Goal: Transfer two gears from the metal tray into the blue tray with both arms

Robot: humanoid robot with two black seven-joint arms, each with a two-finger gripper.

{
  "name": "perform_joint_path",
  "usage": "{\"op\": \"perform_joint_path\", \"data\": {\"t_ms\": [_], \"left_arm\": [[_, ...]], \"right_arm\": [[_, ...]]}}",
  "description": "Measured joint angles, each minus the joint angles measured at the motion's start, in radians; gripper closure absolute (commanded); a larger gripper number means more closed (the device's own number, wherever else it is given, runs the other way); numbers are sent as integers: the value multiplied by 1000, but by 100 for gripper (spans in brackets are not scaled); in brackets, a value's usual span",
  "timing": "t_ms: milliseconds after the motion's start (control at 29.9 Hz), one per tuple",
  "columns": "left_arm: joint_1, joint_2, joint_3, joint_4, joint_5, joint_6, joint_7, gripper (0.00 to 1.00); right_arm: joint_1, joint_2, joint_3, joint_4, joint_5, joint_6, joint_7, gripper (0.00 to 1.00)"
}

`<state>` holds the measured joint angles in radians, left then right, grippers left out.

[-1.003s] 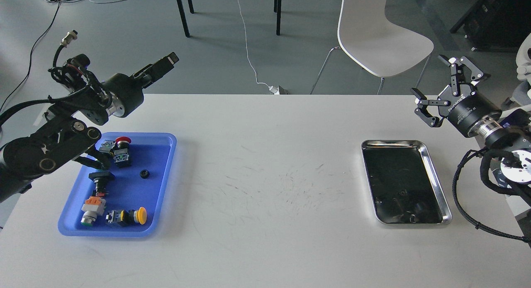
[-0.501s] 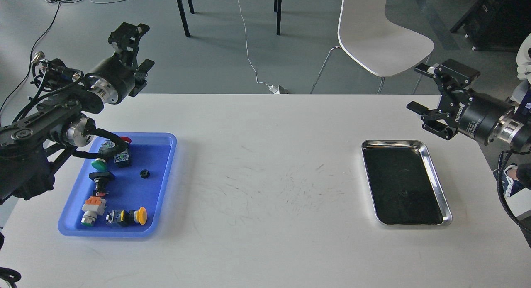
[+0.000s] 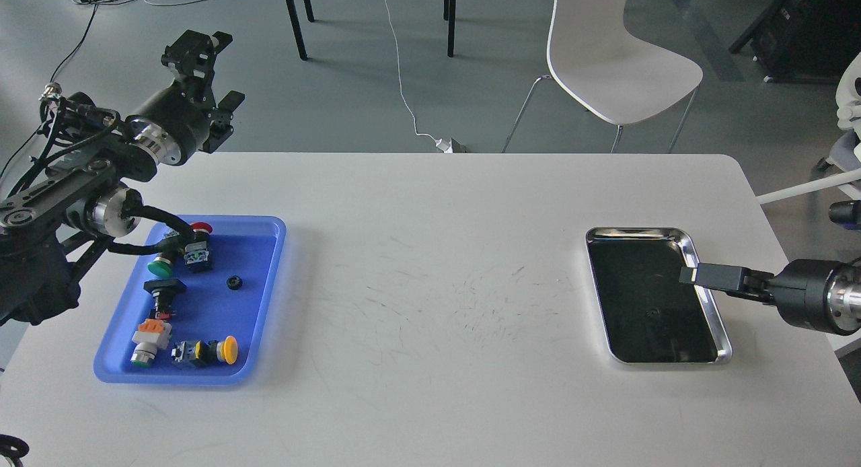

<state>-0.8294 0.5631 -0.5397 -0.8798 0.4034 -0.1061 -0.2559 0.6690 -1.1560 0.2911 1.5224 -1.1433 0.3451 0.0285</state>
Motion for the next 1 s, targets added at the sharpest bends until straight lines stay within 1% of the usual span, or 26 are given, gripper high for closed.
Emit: {"op": "perform_joint_path", "data": {"t_ms": [267,368,468,702,869,1003], "left_arm": [[0,-1,-9,-1,0,2,-2,3],[0,0,-10,-1,0,3,-2,2],[0,0,-10,-1,0,3,-4,3],[0,1,-10,-1,0,3,-15,3],[0,1,-10,-1,0,5,-18,2],[-1,1,-10,-1,0,6,-21,3]], "right_arm": [[0,125,-76,-120,-6,-8,-8,8],[26,166,-109,-159,-6,-8,-9,12],[80,202,-176,-186,-6,-8,-9,15],[249,240,-339,-203,1,-2,-9,15],[389,275,-496,-202,2,19,-8,15],[456,315,-591,-214,2,26,-7,15]]}}
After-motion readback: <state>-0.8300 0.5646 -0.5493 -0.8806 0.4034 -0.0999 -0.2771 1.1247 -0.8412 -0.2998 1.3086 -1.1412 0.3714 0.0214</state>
